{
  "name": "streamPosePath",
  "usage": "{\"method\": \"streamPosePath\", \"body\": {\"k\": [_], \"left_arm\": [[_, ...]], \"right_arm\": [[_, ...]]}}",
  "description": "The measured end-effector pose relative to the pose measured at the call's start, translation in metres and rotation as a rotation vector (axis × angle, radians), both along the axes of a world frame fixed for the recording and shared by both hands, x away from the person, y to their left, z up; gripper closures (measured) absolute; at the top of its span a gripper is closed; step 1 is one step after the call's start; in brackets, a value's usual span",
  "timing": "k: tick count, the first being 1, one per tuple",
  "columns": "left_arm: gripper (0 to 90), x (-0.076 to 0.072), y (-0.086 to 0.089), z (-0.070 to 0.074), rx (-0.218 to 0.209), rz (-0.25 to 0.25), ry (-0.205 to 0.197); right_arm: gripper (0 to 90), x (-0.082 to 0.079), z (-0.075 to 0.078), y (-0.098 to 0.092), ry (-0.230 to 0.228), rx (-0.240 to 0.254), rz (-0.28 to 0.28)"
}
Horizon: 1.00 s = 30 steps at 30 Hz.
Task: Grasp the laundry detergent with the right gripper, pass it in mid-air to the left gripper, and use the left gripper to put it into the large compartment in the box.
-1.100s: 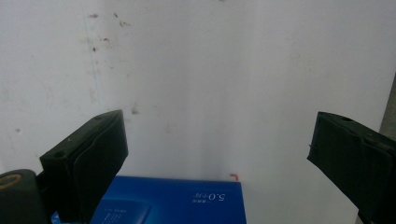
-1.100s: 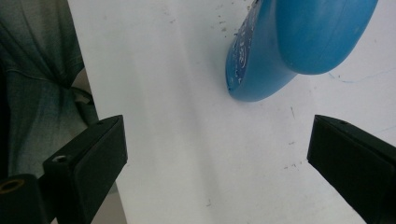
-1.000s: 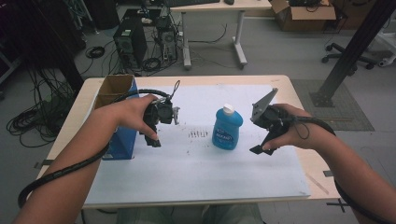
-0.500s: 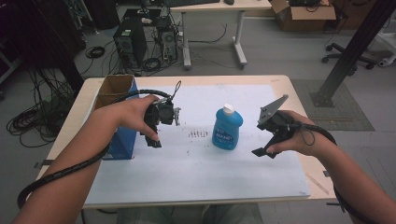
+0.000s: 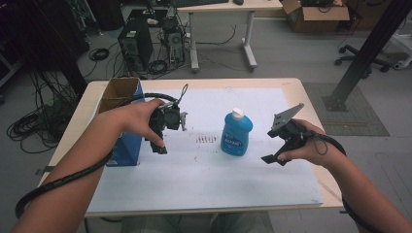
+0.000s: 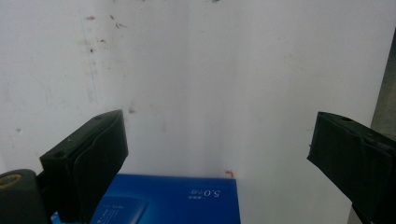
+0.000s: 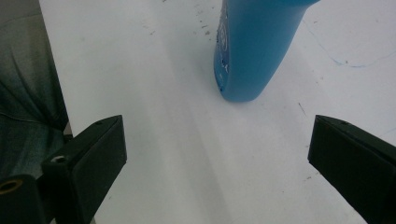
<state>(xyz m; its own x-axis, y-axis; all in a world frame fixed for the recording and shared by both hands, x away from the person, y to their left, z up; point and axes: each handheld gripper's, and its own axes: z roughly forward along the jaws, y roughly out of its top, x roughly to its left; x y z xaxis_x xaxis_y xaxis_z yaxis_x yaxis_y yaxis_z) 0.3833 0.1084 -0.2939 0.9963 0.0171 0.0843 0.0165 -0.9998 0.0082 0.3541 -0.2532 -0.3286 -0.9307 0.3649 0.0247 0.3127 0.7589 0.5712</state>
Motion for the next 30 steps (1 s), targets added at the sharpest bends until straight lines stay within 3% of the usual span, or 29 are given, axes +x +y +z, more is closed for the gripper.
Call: {"method": "streamPosePath", "body": {"k": [7, 19, 30], "left_arm": [[5.0, -0.001, 0.001, 0.001, 0.001, -0.003, 0.002], [4.9, -0.003, 0.000, 0.002, -0.006, -0.008, 0.006], [4.7, -0.009, -0.002, 0.005, 0.003, -0.025, 0.012]], "right_arm": [[4.1, 0.005, -0.013, -0.009, 0.002, 0.078, -0.045], [3.6, 0.011, -0.030, -0.014, 0.006, 0.160, -0.078], [3.1, 0.017, -0.043, -0.013, -0.040, 0.247, -0.095]]}}
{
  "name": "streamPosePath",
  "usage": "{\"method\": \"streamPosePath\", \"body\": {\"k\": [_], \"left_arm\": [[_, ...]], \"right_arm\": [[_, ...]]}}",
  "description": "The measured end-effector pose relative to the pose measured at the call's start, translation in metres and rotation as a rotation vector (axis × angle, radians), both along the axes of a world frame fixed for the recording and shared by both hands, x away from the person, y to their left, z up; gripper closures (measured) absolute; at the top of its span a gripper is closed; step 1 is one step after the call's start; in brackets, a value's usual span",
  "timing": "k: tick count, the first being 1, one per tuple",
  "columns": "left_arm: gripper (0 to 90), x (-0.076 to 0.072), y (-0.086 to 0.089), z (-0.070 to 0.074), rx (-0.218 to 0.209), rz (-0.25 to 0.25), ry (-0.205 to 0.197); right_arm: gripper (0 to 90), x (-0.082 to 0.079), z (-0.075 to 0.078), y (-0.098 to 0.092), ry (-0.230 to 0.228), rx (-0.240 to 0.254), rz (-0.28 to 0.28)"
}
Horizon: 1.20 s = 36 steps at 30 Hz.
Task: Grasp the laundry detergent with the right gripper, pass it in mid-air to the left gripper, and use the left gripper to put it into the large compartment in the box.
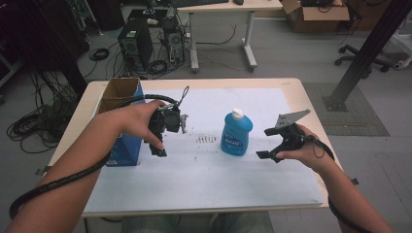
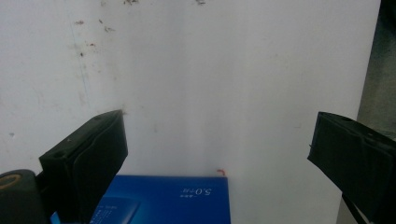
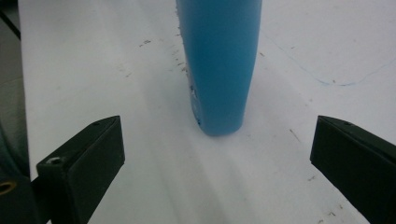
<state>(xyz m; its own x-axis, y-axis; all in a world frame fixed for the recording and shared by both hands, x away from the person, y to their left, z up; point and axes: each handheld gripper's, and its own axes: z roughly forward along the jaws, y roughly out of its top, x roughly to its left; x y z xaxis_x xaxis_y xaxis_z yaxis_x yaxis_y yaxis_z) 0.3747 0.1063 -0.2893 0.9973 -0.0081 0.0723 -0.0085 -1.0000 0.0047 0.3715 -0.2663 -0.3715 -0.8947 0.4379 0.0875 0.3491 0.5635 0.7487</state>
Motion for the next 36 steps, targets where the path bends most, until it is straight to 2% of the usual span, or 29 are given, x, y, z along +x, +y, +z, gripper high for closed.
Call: {"method": "streamPosePath", "body": {"k": [3, 12, 13, 18, 31, 36], "left_arm": [[4.7, -0.001, 0.000, 0.000, 0.001, -0.001, 0.001], [4.7, -0.002, 0.002, -0.001, -0.003, -0.002, 0.005], [4.8, -0.002, 0.002, -0.001, 0.001, -0.007, 0.004], [4.7, -0.002, 0.002, -0.001, -0.005, -0.007, 0.005], [4.7, -0.003, 0.002, -0.002, -0.008, -0.006, 0.007], [4.7, -0.003, 0.000, -0.004, -0.009, -0.009, 0.007]], "right_arm": [[2.9, 0.003, -0.004, 0.001, -0.010, 0.028, -0.001], [2.3, 0.007, -0.010, 0.005, -0.028, 0.069, 0.000], [1.6, 0.008, -0.011, 0.006, -0.046, 0.073, -0.002], [1.6, 0.010, -0.019, 0.009, -0.040, 0.113, 0.009], [1.2, 0.014, -0.028, 0.015, -0.042, 0.148, 0.028], [1.0, 0.017, -0.031, 0.018, -0.037, 0.174, 0.023]]}}
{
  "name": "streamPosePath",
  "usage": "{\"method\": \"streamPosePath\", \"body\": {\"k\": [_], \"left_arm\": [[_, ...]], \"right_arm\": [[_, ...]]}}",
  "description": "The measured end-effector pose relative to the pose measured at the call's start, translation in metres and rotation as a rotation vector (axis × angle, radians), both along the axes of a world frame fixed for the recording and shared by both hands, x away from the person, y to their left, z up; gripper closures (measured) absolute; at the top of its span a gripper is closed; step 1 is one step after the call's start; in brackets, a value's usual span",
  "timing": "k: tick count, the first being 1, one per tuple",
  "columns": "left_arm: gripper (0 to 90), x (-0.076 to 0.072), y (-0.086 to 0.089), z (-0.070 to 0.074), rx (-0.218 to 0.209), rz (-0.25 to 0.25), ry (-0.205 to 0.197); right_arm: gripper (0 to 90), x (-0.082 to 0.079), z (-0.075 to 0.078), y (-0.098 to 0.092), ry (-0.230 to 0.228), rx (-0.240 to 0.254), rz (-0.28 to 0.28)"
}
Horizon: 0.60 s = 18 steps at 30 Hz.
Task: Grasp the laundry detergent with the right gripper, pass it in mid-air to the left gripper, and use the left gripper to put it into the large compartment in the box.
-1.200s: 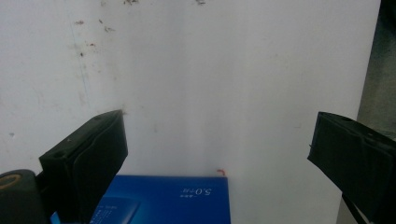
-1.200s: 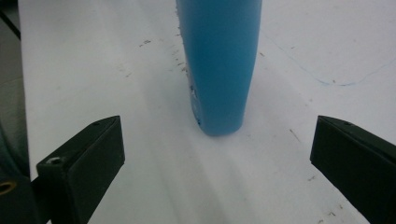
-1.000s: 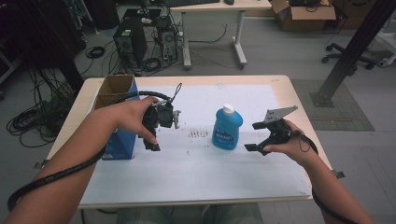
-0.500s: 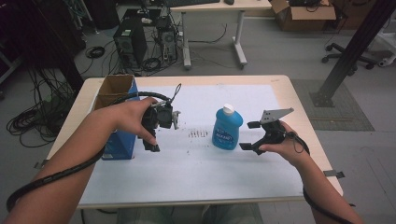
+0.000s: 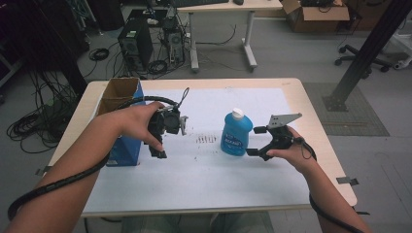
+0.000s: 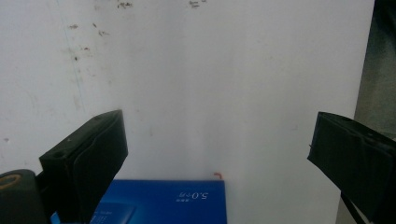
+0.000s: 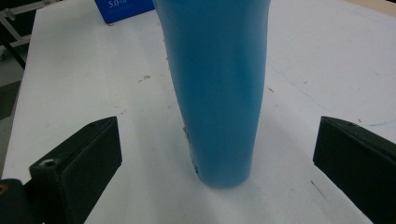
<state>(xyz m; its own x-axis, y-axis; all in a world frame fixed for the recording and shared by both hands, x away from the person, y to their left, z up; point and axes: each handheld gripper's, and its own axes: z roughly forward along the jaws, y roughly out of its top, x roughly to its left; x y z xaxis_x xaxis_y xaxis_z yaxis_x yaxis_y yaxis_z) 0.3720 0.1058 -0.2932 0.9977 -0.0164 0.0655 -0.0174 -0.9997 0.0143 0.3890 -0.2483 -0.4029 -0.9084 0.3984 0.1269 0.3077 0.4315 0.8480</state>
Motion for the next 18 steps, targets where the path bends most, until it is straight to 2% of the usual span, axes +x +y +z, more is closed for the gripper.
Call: {"method": "streamPosePath", "body": {"k": [18], "left_arm": [[4.7, -0.002, -0.001, 0.002, -0.004, -0.008, -0.001]], "right_arm": [[0.6, 0.009, -0.014, 0.018, -0.002, 0.048, 0.023]]}}
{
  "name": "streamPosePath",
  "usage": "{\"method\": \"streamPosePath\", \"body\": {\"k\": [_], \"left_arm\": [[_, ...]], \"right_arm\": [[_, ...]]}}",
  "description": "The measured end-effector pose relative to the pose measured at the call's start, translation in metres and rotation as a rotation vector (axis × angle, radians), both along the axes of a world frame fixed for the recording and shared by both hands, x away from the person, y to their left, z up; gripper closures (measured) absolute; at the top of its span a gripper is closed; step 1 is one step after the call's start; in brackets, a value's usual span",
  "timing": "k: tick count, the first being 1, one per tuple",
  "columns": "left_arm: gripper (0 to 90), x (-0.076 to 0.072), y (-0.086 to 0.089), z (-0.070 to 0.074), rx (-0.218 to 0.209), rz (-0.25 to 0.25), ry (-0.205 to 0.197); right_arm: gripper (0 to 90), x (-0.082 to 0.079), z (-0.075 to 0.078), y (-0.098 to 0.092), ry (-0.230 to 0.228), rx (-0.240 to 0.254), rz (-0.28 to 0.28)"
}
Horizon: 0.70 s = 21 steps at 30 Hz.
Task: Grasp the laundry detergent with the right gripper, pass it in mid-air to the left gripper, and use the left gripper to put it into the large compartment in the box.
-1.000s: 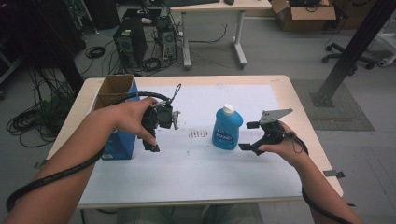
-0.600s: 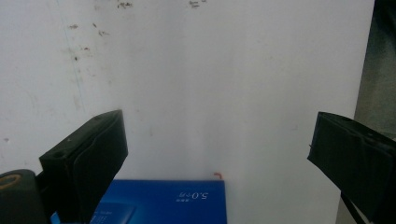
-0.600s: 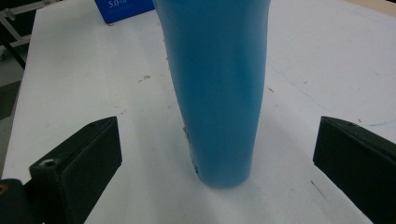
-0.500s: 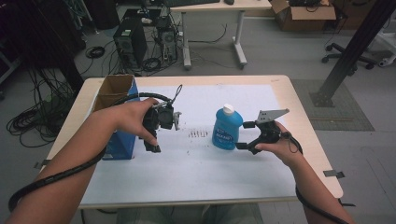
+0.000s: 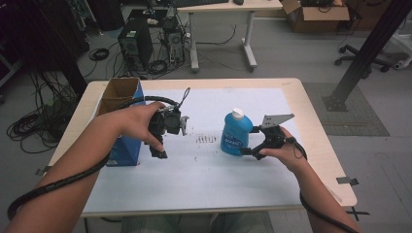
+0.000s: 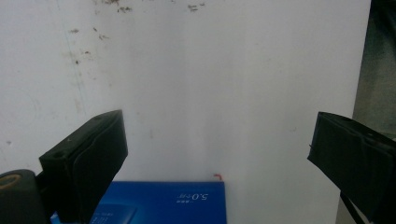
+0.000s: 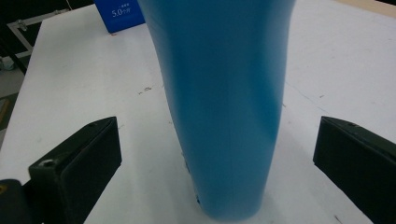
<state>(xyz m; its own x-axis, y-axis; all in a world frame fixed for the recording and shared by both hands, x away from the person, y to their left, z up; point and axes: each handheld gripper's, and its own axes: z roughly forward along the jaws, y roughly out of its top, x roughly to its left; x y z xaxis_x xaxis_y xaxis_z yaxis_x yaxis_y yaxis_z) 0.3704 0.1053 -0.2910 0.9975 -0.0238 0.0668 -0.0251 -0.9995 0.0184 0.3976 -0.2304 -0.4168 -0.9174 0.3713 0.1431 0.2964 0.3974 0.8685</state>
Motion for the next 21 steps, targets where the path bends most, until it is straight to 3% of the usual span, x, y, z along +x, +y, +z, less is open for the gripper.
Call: {"method": "streamPosePath", "body": {"k": [8, 21], "left_arm": [[4.9, -0.001, 0.002, 0.000, -0.007, 0.005, 0.004], [5.0, -0.003, 0.004, -0.001, -0.012, 0.004, 0.001]], "right_arm": [[0.6, 0.002, -0.006, 0.009, -0.001, 0.025, 0.009], [0.6, 0.006, -0.010, 0.017, -0.020, 0.056, -0.027]]}}
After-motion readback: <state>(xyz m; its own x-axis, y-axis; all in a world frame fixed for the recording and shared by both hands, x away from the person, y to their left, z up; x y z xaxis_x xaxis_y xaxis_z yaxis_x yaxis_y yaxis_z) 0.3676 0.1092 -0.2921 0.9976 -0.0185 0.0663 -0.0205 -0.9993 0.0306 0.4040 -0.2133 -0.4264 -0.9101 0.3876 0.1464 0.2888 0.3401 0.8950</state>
